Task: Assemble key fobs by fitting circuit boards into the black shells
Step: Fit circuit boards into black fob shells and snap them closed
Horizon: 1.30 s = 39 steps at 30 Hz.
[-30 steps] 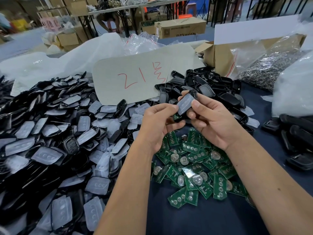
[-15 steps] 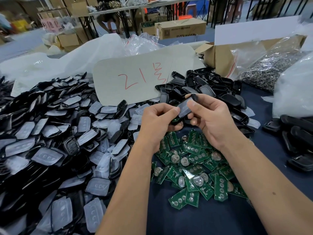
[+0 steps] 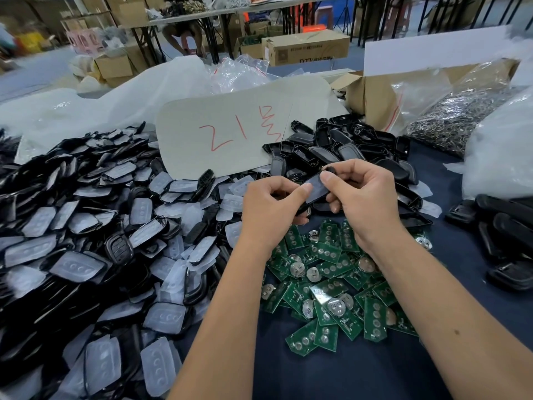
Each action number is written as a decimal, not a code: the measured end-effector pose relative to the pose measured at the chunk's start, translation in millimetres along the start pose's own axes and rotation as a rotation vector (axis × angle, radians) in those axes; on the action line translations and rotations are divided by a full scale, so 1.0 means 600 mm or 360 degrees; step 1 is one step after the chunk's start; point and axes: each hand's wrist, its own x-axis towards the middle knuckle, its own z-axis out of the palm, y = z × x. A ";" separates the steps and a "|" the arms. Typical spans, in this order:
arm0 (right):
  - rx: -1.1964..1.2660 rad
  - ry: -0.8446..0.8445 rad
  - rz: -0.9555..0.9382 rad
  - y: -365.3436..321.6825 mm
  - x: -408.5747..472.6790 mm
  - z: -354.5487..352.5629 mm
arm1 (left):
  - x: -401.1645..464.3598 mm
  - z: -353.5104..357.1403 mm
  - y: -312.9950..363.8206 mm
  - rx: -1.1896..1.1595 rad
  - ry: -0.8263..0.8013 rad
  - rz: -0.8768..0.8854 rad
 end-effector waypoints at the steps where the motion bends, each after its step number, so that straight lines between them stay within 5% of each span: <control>1: 0.0008 0.0005 0.0004 0.001 0.001 0.000 | 0.001 0.001 -0.001 0.0024 0.0011 0.0002; 6: 0.0034 -0.0023 -0.0051 0.002 -0.002 0.004 | 0.004 -0.002 0.000 0.0060 0.0024 -0.0033; 11: 0.0637 -0.0612 0.0191 -0.012 -0.002 0.000 | 0.003 -0.006 0.009 -0.0409 -0.0069 -0.0228; 14: 0.0638 -0.0785 0.0157 -0.012 -0.006 -0.001 | 0.000 -0.012 0.013 -0.0498 -0.0180 -0.0284; 23: 0.0678 -0.0767 0.0169 -0.022 -0.013 -0.001 | -0.007 -0.022 0.024 -0.0594 -0.0272 -0.0305; 39: 0.0775 -0.0588 0.0236 -0.028 -0.010 -0.004 | 0.001 -0.022 0.018 -0.0629 -0.0054 -0.0333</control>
